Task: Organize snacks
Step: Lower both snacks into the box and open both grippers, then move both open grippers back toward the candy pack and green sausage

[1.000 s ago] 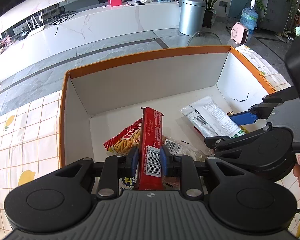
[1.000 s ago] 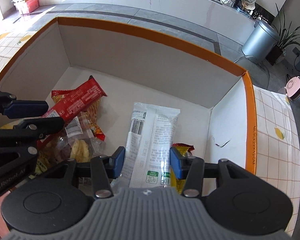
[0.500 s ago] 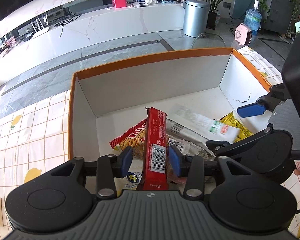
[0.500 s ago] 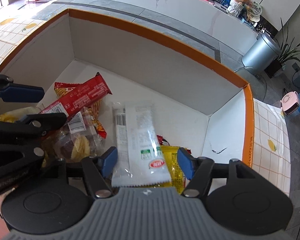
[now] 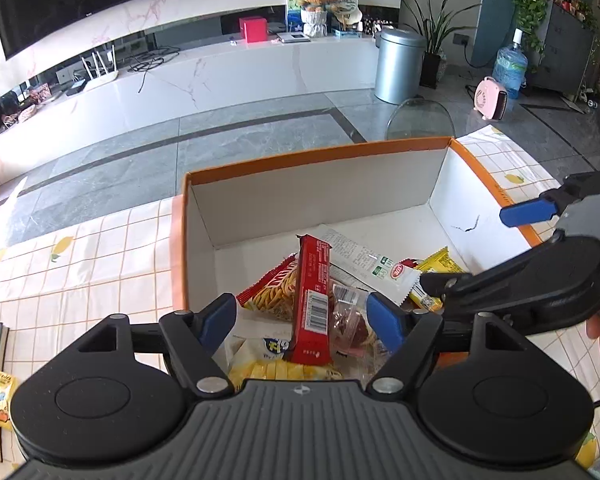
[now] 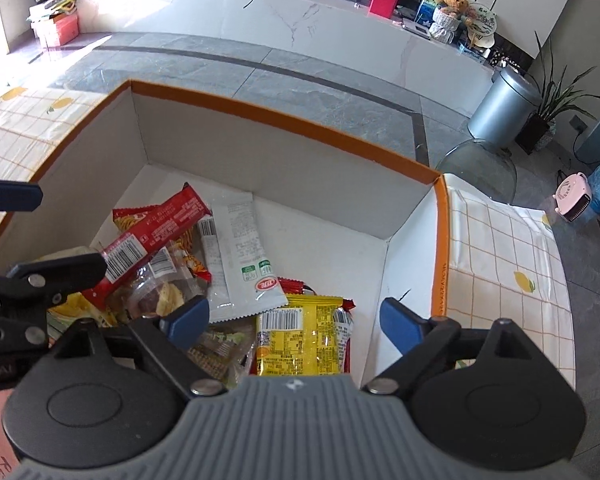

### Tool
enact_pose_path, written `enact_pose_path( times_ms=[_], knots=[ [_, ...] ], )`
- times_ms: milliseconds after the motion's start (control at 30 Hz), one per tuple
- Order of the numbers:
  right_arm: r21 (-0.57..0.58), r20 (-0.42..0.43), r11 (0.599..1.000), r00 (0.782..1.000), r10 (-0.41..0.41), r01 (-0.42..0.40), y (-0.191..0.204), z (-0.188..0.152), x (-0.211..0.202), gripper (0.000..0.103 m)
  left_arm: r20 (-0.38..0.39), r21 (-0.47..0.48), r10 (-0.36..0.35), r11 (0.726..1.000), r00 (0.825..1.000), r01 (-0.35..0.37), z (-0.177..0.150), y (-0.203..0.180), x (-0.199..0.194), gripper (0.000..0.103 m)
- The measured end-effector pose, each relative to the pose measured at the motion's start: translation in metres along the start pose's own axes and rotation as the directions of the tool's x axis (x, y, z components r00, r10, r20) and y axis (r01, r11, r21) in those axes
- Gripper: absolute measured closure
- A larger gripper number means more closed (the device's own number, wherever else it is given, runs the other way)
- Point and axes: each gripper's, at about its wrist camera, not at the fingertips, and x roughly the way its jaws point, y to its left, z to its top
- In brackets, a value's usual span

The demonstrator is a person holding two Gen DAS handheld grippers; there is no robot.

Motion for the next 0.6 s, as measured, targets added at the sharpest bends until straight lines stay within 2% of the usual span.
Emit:
enact_pose_path(
  times_ms=[233,400,600],
  knots=[
    [0.048,0.127,0.998,0.992,0.023,-0.029,0.001,-0.023,-0.051,0.007,0.064,-0.022,0.006,1.000,0.998,-0.004,-0.026,0.001,-0.041,0.015],
    [0.072,0.210,0.996,0.977,0.043,-0.059,0.006,-0.053,-0.087,0.004,0.059,-0.044,0.041,0.998,0.997,-0.039,-0.051,0.002,-0.065,0.015],
    [0.100,0.274,0.991,0.960,0.062,-0.092,0.013,-0.094,-0.121,0.004,0.096,-0.092,0.020,0.996,0.995,-0.011,-0.079,0.001,-0.098,0.015]
  ],
)
